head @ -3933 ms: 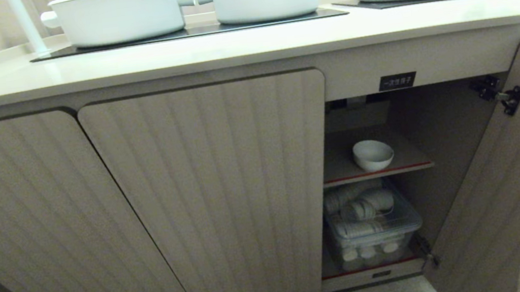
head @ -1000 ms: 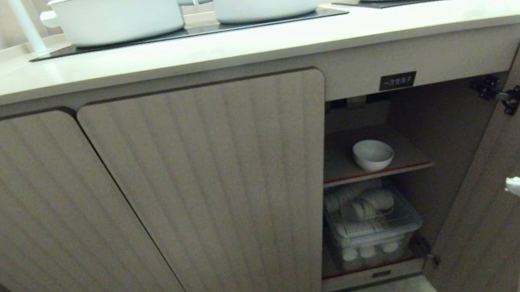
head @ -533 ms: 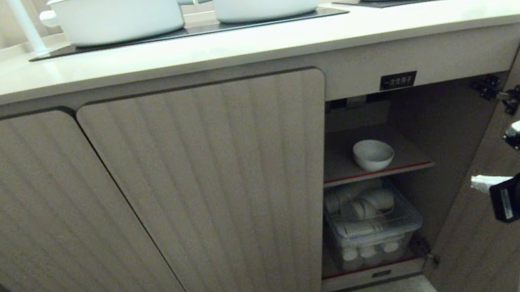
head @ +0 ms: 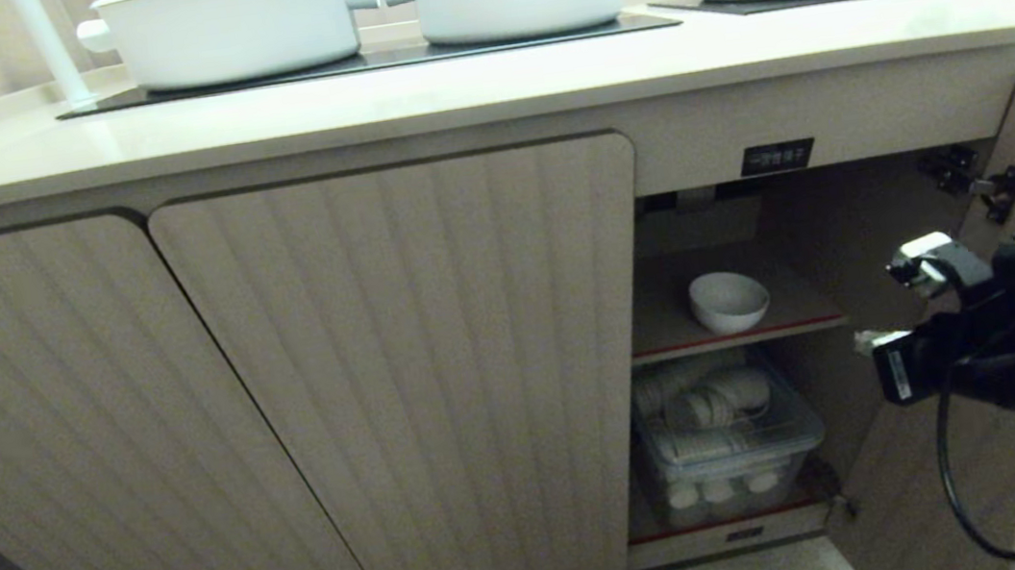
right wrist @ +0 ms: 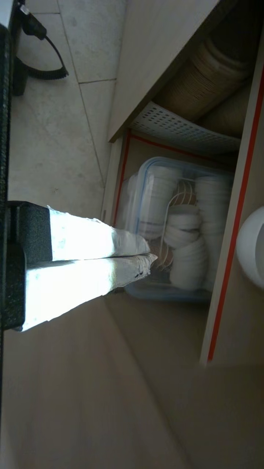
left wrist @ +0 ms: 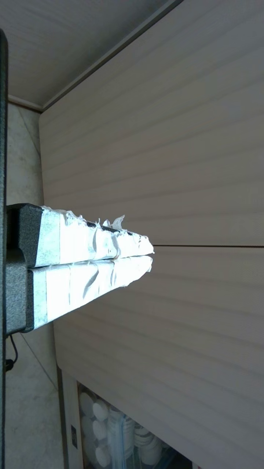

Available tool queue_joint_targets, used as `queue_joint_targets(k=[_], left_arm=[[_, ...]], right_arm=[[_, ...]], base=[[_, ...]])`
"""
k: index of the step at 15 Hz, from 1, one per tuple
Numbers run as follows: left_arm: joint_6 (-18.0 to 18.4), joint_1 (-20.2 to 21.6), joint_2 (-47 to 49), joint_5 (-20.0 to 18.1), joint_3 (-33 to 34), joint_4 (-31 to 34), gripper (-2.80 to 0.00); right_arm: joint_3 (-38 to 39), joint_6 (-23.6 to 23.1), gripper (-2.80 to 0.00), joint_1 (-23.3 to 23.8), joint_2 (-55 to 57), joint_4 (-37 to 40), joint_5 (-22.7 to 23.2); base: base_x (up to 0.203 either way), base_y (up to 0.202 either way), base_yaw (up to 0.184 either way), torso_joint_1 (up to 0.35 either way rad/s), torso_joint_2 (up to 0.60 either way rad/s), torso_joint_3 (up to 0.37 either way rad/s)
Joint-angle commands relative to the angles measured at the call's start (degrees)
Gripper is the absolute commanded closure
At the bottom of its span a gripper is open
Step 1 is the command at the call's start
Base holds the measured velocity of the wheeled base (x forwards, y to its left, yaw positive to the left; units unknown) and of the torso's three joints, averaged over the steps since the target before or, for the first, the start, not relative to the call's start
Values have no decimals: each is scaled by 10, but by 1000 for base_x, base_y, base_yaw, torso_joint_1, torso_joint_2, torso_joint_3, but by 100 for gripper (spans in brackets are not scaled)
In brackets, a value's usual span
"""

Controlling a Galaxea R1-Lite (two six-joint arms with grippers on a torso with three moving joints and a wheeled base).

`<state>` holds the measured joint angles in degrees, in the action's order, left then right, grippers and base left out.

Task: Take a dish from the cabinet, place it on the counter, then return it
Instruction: Take the bowl from the cabinet

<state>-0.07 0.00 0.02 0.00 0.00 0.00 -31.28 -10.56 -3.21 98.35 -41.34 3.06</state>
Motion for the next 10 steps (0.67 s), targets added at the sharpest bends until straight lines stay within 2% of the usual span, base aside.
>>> queue_joint_targets(k=[1,4,10], left_arm=[[0,0,0,0,0,0,0],[1,0,0,0,0,0,0],[0,0,0,0,0,0,0]], right_arm=[[-8,-1,0,-8,40,-16,0],[-19,0,0,-11,76,-62,-5],[-78,2,0,-11,147,-106,-60]], base=[[0,0,0,0,0,0],[0,0,0,0,0,0],[0,0,0,0,0,0]])
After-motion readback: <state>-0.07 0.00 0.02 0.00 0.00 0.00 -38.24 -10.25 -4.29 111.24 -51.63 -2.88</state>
